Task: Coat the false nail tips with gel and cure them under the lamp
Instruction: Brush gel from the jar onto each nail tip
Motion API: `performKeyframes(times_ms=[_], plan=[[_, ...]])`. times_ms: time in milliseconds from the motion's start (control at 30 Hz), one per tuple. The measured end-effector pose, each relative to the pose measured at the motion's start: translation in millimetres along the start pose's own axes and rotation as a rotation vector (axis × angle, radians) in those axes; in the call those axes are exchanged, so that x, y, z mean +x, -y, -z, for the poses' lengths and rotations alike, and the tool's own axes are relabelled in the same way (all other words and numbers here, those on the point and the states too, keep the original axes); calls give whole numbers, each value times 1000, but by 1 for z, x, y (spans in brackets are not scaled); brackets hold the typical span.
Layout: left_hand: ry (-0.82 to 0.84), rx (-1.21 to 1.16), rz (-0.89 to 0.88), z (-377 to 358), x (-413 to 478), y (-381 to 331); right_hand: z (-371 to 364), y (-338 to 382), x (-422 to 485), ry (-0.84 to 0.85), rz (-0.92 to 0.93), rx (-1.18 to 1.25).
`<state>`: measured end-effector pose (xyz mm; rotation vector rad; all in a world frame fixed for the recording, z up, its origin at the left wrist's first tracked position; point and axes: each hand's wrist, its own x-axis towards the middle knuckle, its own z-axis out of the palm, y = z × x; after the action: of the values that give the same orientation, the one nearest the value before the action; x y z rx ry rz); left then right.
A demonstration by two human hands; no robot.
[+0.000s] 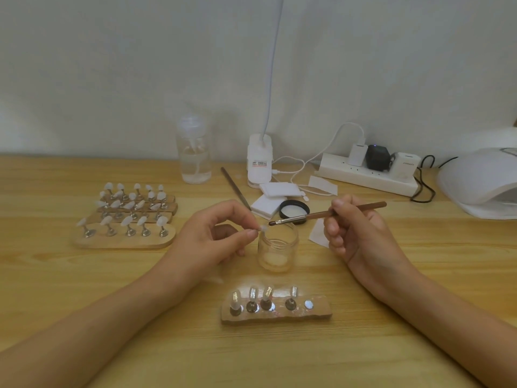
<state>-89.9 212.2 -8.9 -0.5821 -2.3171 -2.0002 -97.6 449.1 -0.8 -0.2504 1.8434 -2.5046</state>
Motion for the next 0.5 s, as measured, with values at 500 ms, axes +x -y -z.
performKeyframes(times_ms=[500], plan=[[-2,-4,3,0,0,-1,-2,-2,0,42,60,-27]])
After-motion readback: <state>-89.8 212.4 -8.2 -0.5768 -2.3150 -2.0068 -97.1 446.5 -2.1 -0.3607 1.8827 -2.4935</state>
